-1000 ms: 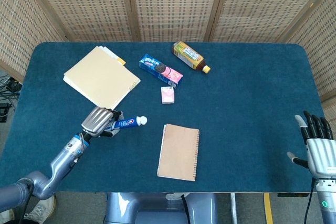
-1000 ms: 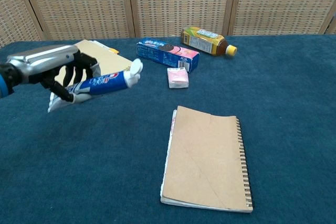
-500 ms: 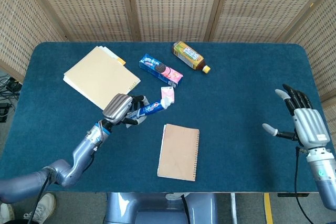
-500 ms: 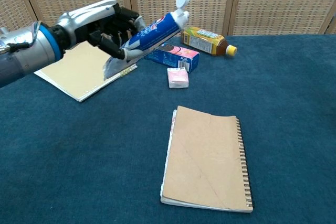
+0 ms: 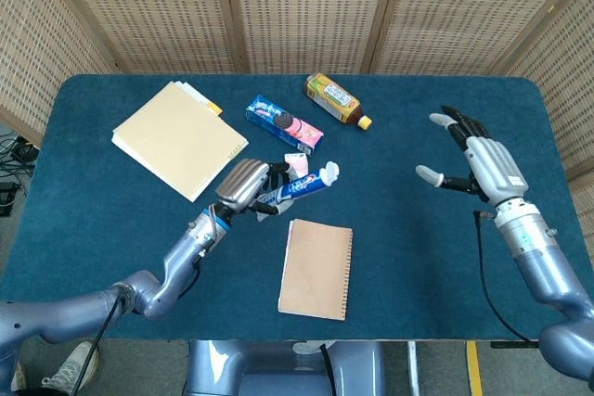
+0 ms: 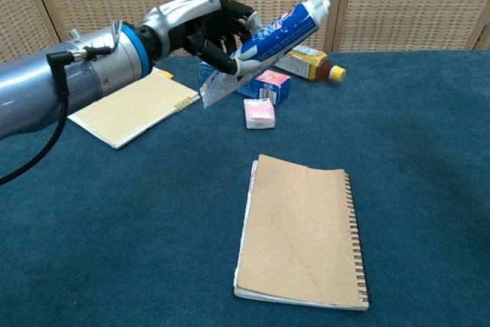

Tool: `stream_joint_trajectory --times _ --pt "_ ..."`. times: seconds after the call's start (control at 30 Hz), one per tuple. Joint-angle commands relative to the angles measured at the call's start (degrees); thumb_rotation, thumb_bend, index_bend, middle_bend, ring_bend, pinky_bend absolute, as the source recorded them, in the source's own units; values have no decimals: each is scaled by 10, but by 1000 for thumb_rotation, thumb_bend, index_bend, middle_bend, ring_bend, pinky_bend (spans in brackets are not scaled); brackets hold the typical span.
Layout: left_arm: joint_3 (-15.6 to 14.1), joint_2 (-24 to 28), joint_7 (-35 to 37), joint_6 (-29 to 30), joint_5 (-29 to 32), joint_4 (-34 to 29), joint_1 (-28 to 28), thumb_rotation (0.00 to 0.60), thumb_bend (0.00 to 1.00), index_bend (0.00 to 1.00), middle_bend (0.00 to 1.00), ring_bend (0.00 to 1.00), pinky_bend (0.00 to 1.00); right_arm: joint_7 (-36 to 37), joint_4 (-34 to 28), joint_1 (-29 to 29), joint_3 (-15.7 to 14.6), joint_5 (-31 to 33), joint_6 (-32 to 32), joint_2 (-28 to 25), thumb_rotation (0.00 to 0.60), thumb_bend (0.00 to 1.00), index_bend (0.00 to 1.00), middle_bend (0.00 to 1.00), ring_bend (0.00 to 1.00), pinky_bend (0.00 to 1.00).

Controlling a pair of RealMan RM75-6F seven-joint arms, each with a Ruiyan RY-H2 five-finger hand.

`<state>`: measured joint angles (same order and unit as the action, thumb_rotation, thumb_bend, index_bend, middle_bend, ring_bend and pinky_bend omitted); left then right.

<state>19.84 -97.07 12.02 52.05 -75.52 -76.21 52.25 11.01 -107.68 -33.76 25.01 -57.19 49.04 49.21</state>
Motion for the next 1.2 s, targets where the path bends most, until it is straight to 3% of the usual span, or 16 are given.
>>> stream_joint_trajectory --times 0.03,0.23,0.47,0.8,1.2 --pt "2 -9 -7 -6 5 8 10 600 523 711 617 587 603 22 7 -30 19 33 -36 7 0 0 114 0 0 0" --pt "9 -38 -17 -9 14 34 33 600 530 716 620 587 603 39 7 -87 42 88 -81 21 0 0 77 0 0 0" --pt "22 -60 -21 -21 29 50 58 600 546 718 620 587 603 55 -4 -134 55 137 -92 52 0 0 53 0 0 0" --pt "42 -87 -46 -28 54 69 94 600 562 725 624 587 603 25 1 -195 40 189 -76 99 0 0 0 0 0 0" --pt "56 -105 -35 -20 79 80 104 600 568 730 626 588 603 12 39 -210 12 209 -58 142 0 0 0 0 0 0"
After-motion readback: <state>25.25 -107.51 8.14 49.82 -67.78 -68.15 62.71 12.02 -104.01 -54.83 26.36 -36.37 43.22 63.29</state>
